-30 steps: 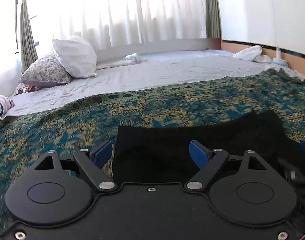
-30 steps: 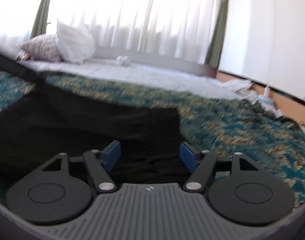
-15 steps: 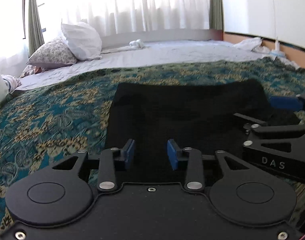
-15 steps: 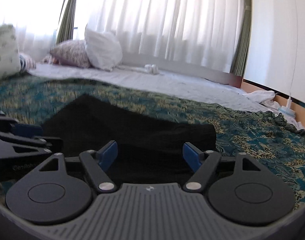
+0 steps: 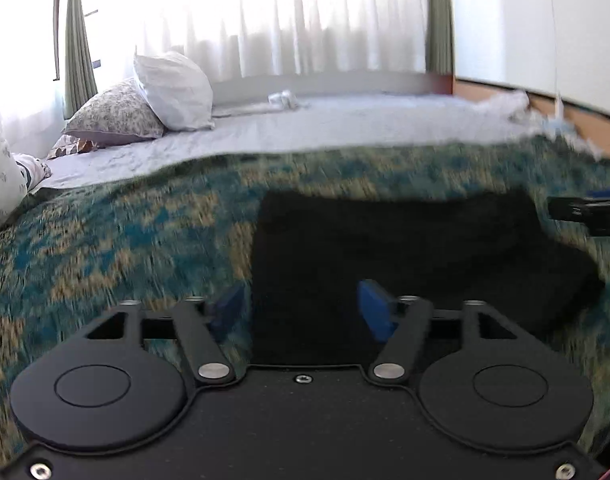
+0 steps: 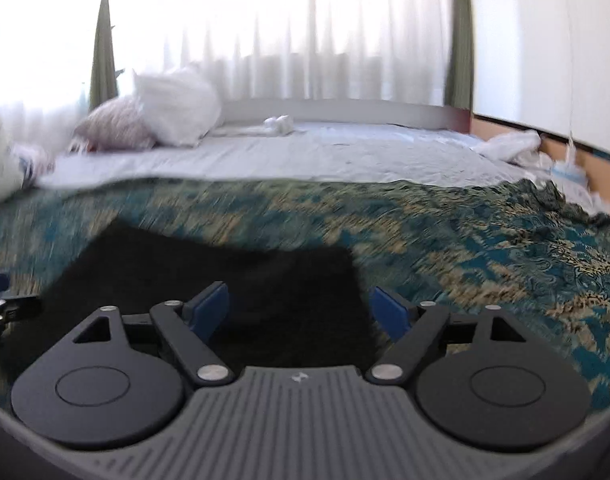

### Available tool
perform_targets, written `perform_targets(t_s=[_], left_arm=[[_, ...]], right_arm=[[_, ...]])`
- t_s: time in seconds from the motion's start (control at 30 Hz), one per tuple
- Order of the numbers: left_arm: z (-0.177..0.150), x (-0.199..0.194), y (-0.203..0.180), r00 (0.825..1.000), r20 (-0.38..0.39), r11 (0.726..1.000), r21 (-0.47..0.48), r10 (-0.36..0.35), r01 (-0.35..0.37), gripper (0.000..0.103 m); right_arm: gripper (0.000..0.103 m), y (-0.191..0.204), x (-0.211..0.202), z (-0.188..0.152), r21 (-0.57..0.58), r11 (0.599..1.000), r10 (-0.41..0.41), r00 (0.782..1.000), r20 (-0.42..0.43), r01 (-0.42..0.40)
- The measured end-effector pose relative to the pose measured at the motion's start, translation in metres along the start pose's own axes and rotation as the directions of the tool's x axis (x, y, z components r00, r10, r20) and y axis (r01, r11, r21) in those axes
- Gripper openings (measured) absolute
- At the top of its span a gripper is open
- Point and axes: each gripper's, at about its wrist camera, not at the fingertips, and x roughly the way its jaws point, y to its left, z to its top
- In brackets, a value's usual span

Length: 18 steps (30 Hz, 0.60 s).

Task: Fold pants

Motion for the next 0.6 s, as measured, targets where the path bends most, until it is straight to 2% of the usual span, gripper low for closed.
perform_targets(t_s=[0.1, 0.13, 0.27, 0.43, 0.5, 0.53, 0.6], left_arm=[[0.027, 0.026, 0.022, 0.999, -0.02, 0.999, -0.032, -0.042, 0.041, 0.075], [0.033, 0.037, 0.029, 0.998, -0.034, 0.998, -0.047, -0.049, 0.047, 0.075], [0.045, 0.089, 0.058, 0.988, -0.13, 0.986, -0.155, -0.083, 0.063, 0.076], [0.038, 0.144, 0.08, 0.963, -0.204, 0.956, -0.266, -0.178, 0.12, 0.079], [0.033, 0.16, 0.081, 0.948, -0.222, 0.942, -0.295, -0.228, 0.158, 0.083], [0.032, 0.165, 0.081, 0.945, -0.21, 0.938, -0.293, -0.249, 0.182, 0.09], [0.033, 0.174, 0.079, 0.942, -0.202, 0.94, -0.266, -0.269, 0.212, 0.094]], right_arm=[[0.089, -0.042, 0.027, 0.021, 0.08, 0.996, 0.05, 0.998, -0.042, -0.047], [0.089, -0.056, 0.043, 0.024, 0.115, 0.991, 0.071, 0.994, -0.081, -0.062], [0.089, -0.087, 0.088, 0.018, 0.222, 0.962, 0.197, 0.966, -0.166, -0.158], [0.089, -0.086, 0.127, 0.008, 0.215, 0.939, 0.315, 0.923, -0.22, -0.269], [0.089, -0.081, 0.143, 0.005, 0.21, 0.926, 0.362, 0.898, -0.252, -0.314], [0.09, -0.077, 0.147, 0.004, 0.193, 0.929, 0.359, 0.897, -0.256, -0.317], [0.09, -0.069, 0.155, 0.005, 0.139, 0.935, 0.353, 0.901, -0.252, -0.327]])
